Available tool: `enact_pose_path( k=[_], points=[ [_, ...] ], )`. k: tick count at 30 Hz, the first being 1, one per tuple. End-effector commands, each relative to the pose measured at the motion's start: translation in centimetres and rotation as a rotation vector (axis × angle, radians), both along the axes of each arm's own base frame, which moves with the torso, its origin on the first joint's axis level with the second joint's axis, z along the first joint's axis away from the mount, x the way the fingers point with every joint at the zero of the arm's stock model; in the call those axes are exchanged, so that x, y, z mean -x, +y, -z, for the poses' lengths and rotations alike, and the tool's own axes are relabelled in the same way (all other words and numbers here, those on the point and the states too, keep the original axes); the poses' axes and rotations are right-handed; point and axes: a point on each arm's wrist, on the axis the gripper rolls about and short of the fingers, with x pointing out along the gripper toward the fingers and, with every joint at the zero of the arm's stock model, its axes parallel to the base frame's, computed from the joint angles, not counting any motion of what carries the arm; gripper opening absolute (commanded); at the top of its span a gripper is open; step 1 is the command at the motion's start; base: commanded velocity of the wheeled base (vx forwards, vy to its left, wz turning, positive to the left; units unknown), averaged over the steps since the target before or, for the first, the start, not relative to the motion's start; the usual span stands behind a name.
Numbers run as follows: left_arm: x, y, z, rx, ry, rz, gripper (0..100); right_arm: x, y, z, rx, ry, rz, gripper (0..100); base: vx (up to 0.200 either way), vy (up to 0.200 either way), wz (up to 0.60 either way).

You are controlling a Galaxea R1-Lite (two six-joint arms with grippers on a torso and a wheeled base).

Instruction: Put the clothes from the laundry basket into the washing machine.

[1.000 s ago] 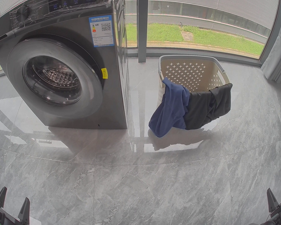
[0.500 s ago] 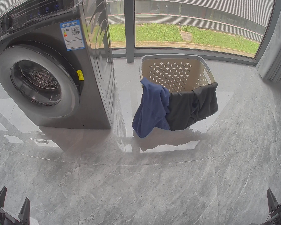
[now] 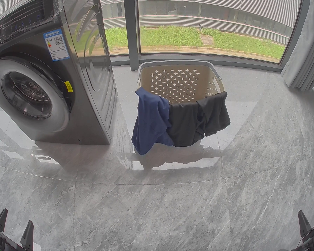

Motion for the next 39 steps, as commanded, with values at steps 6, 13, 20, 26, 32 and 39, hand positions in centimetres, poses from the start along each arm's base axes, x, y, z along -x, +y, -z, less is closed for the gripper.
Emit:
enact_pose_path(
  k=[6,13,20,26,32,39],
  points=[
    [0.0,0.0,0.49,0.002,0.0,0.001,100,-0.05,0.0,0.51,0.0,0.007,0.0,100,0.167,0.0,0.0],
    [0.0,0.0,0.49,0.002,0.0,-0.001,100,-0.05,0.0,0.51,0.0,0.007,0.0,100,0.2,0.0,0.0],
    [-0.01,0.0,0.48,0.002,0.002,-0.001,100,-0.05,0.0,0.51,0.0,0.007,0.0,100,0.2,0.0,0.0],
    [-0.01,0.0,0.48,0.002,0.002,-0.001,100,-0.05,0.0,0.51,0.0,0.007,0.0,100,0.2,0.0,0.0],
    [0.0,0.0,0.49,0.002,0.0,0.001,100,-0.05,0.0,0.51,0.0,0.007,0.0,100,0.167,0.0,0.0],
    [0.0,0.0,0.49,0.002,0.0,0.001,100,-0.05,0.0,0.51,0.0,0.007,0.0,100,0.057,0.0,0.0]
  ],
)
